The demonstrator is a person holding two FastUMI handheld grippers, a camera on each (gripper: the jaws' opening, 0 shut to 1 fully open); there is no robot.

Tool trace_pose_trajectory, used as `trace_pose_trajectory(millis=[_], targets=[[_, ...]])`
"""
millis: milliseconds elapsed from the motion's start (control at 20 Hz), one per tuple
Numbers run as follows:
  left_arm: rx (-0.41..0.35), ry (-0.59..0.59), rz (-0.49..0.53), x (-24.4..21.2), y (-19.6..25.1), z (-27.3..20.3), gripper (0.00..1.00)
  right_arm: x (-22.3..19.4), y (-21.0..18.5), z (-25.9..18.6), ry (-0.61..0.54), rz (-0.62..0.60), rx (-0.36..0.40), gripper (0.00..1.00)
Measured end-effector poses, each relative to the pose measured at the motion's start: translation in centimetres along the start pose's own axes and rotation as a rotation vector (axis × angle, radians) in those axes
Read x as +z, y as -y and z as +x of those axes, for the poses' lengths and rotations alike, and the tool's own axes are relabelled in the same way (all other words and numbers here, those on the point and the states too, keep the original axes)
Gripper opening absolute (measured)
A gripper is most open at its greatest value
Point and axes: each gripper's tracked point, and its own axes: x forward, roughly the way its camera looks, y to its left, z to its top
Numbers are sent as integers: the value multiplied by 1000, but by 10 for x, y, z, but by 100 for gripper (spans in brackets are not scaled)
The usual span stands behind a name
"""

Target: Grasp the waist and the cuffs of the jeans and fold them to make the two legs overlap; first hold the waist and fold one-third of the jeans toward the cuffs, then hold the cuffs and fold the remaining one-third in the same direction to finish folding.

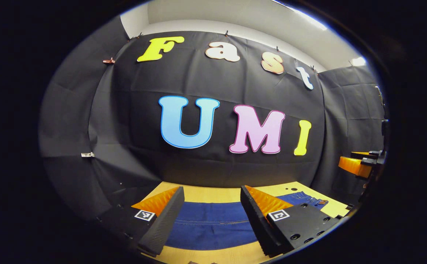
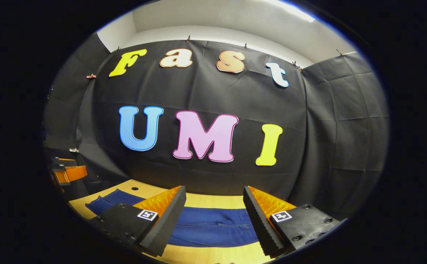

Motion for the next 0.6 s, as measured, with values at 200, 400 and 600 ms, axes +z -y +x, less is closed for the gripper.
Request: trace_pose_trajectory(millis=[200,400,600], targets=[[34,-60,54,-27,-16,14,96,-19,7,17,-38,-17,32,96],[56,-189,253,-74,-69,20,96,-37,19,33,-66,-41,39,96],[9,-410,618,-144,-160,20,98,-62,39,43,-122,-72,24,96]])
